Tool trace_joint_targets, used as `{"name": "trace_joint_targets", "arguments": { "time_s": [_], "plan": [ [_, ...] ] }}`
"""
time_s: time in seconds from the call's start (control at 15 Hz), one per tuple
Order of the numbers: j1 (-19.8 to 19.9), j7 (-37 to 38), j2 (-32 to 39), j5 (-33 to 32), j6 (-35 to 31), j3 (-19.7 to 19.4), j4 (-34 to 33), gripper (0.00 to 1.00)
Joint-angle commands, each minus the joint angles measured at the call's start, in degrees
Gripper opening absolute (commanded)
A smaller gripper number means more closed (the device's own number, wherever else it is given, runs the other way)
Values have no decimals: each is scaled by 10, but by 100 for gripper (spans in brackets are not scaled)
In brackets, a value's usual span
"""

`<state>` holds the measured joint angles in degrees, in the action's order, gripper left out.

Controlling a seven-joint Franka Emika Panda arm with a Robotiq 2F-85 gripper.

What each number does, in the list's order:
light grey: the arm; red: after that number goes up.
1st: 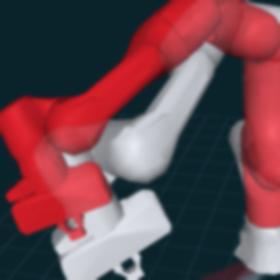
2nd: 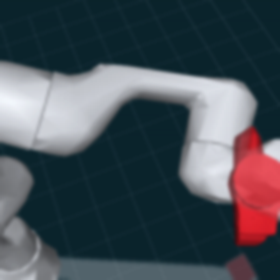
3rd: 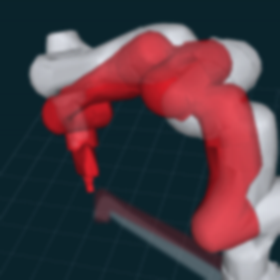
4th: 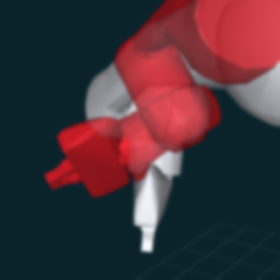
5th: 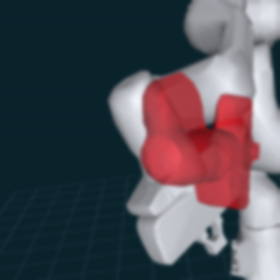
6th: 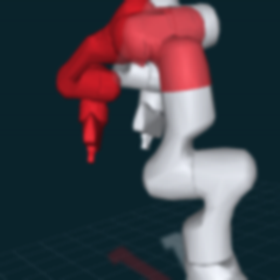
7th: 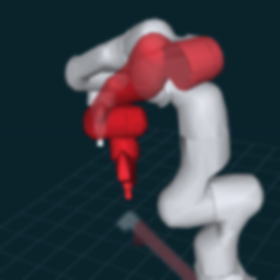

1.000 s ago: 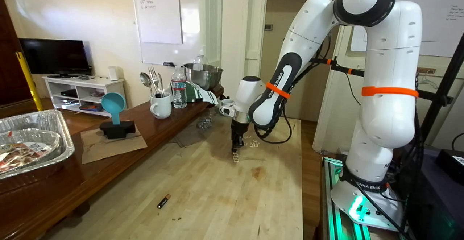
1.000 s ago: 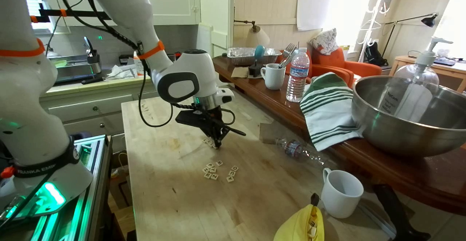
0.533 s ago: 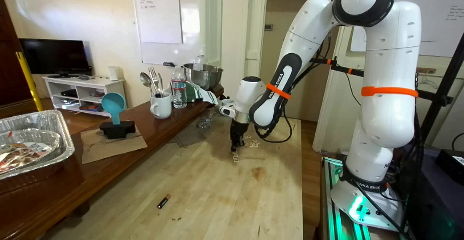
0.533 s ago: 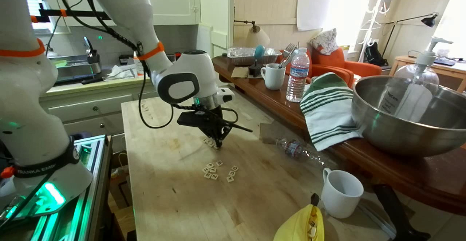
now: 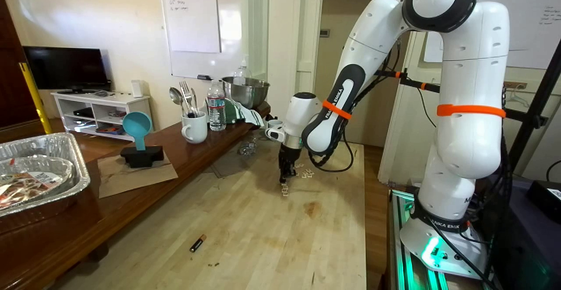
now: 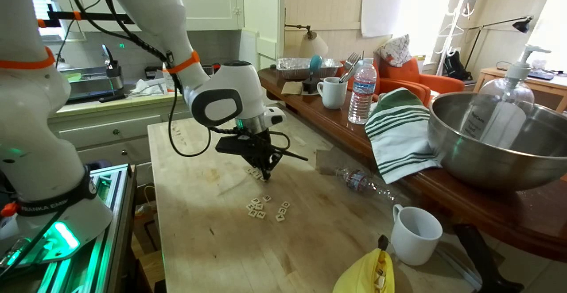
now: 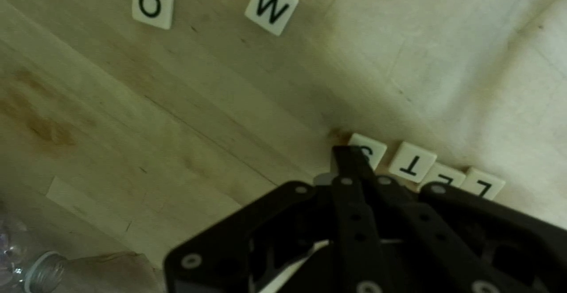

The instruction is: Put one letter block into the line of letter blocks

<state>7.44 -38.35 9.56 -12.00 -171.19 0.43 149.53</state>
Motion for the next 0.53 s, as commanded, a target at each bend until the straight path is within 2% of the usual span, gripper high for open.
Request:
{"name": "trace_joint_targets", "arguments": {
  "time_s": [0.0, 0.47],
  "plan": [
    [9, -11, 3, 4, -8, 6, 14, 0],
    [8, -11, -1, 8, -8, 9, 20, 0]
  ]
}}
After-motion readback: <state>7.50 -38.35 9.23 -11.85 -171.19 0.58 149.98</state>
